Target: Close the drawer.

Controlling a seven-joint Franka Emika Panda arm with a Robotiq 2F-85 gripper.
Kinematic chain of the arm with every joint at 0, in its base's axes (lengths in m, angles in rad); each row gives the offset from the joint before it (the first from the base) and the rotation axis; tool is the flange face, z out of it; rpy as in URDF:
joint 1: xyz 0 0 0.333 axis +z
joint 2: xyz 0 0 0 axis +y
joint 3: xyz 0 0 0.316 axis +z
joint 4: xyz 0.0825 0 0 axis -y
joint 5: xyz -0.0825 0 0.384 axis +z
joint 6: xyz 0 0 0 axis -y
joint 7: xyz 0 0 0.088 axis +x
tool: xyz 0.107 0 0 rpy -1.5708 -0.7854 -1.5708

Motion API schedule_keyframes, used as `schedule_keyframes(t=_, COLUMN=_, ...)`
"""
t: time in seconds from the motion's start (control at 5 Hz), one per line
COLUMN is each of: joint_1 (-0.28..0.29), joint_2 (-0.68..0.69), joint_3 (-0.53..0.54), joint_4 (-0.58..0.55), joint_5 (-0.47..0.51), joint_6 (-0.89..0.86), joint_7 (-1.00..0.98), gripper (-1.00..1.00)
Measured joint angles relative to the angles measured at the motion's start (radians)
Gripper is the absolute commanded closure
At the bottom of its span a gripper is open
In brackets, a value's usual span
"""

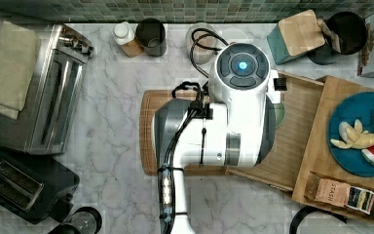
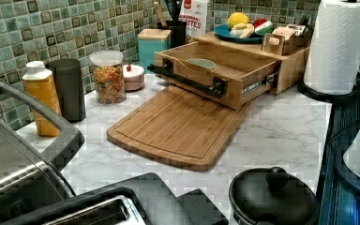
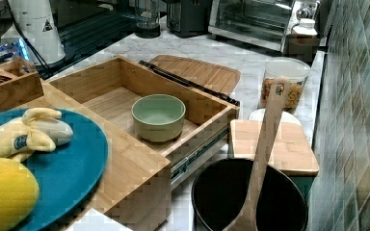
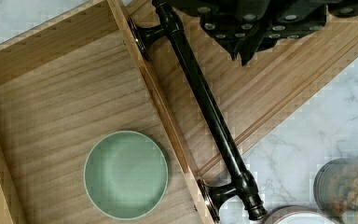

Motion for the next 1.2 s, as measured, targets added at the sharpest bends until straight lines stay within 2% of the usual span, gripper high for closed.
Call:
schedule_keyframes(t=0.4, joint_1=0.000, joint_2=0.000, joint_3=0.000, joint_4=-0.012, joint_5=0.000, joint_6=0.000, joint_7=0.000, gripper=1.00)
schedule_keyframes(t=0.8, joint_1=-0.001, joint_2=0.050, joint_3=0.001, joint_4=0.008, joint_5=-0.008, joint_6=-0.071, joint_7=-0.044, gripper=1.00)
schedule_keyframes(t=1.0, joint_1=0.004, joint_2=0.070, joint_3=0.001, joint_4=0.000, joint_5=-0.014, joint_6=-0.003, joint_7=-0.093, gripper=1.00)
schedule_keyframes(t=1.2, joint_1=0.005, joint_2=0.077, joint_3=0.011, joint_4=-0.018, joint_5=-0.015, joint_6=0.162, joint_7=-0.111, gripper=1.00)
